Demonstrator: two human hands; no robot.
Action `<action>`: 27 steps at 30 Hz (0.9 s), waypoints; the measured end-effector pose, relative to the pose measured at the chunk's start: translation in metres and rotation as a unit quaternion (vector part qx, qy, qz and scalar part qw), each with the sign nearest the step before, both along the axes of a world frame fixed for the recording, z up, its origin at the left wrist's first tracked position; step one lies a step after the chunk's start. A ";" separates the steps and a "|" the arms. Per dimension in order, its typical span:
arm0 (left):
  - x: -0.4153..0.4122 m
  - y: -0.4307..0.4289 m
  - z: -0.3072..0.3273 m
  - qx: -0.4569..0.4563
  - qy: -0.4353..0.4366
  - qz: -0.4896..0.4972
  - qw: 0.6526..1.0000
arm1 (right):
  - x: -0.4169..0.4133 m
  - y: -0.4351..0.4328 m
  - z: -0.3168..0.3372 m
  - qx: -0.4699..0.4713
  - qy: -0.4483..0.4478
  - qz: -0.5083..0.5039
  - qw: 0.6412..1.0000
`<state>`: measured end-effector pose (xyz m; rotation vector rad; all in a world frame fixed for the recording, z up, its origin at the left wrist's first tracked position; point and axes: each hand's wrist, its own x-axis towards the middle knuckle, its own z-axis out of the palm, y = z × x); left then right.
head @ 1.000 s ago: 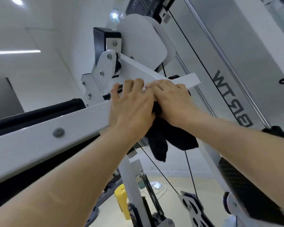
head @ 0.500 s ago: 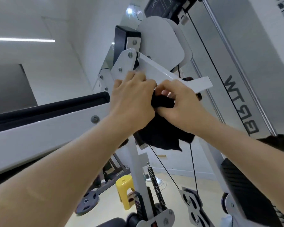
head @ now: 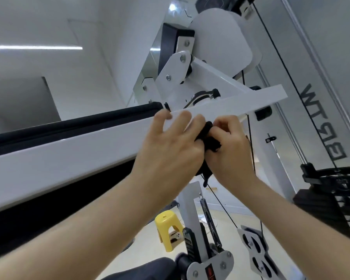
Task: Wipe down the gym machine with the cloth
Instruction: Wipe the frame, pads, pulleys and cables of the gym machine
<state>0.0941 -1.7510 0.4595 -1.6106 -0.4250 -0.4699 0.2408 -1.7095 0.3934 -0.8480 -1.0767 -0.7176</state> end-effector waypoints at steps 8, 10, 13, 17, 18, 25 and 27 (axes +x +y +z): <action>-0.038 0.016 -0.042 -0.070 -0.027 0.171 0.982 | -0.045 -0.016 -0.022 -0.046 0.060 0.284 0.956; -0.028 0.029 -0.058 -0.123 -0.090 0.125 0.980 | -0.046 -0.015 -0.019 -0.067 0.087 0.276 0.955; -0.011 0.036 -0.071 -0.215 -0.208 0.010 0.954 | -0.048 -0.010 -0.015 -0.087 0.154 0.342 0.923; -0.003 0.029 -0.077 -0.416 -0.347 -0.209 0.814 | -0.058 -0.011 -0.003 -0.032 0.245 0.408 0.879; -0.003 0.023 -0.075 -0.474 -0.377 -0.258 0.753 | -0.061 -0.013 -0.002 -0.025 0.255 0.411 0.875; -0.010 -0.010 -0.074 -0.692 -0.426 -0.561 0.158 | -0.076 -0.035 -0.017 -0.071 0.127 0.422 0.895; -0.008 -0.018 -0.074 -0.695 -0.397 -0.597 0.056 | -0.069 -0.038 -0.019 -0.074 0.150 0.482 0.860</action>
